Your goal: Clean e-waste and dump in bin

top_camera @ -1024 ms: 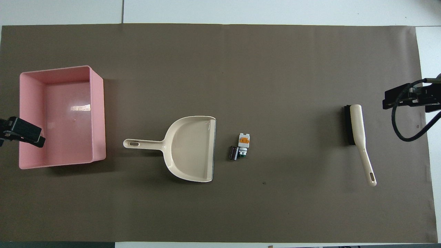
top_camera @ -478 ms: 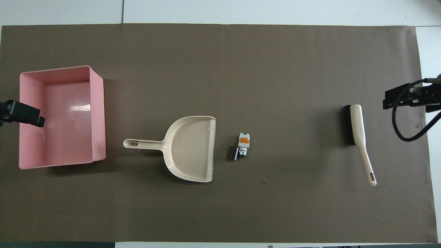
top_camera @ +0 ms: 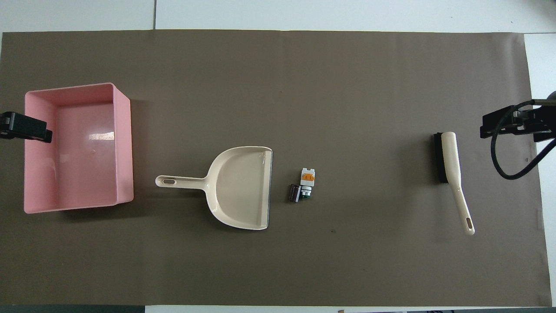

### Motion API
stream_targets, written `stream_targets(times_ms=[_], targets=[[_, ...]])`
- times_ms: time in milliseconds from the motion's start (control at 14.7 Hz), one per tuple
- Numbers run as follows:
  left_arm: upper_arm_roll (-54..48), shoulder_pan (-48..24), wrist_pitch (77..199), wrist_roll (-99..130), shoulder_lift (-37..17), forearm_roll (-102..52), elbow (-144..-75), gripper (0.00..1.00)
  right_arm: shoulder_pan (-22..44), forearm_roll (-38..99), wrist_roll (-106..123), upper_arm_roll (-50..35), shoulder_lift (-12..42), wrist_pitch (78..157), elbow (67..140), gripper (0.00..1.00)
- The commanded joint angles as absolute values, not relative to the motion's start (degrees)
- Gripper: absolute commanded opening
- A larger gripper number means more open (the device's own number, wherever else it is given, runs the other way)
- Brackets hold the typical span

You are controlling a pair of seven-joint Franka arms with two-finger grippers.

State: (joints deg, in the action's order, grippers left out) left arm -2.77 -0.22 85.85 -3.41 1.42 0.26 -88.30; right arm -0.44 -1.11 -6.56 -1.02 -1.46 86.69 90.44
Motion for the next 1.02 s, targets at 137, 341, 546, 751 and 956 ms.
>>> stream_targets(times_ms=[137,341,546,751,956], targets=[[-3.08,0.09,87.63,-4.22,2.99,1.41,-90.88,0.99,-1.23,-0.97,-6.5,-1.41,-8.24,94.1,104.62,1.0],[-3.08,0.09,87.98,-4.31,3.43,1.41,-91.75,0.99,-1.32,-0.97,-2.05,-1.23,-14.49,102.99,120.19,1.0],[-3.08,0.09,88.15,-4.31,3.43,1.41,-91.93,0.99,-4.99,-0.97,0.62,-0.79,-14.42,110.81,128.13,1.0],[-3.08,0.09,88.15,-4.31,3.52,1.41,-91.93,0.99,-7.99,-0.97,1.31,-0.7,-13.89,117.65,136.2,1.0],[-3.08,0.09,88.07,-4.31,3.6,1.41,-91.93,0.99,-10.89,-0.97,3.94,-0.7,-13.01,124.08,141.49,1.0]])
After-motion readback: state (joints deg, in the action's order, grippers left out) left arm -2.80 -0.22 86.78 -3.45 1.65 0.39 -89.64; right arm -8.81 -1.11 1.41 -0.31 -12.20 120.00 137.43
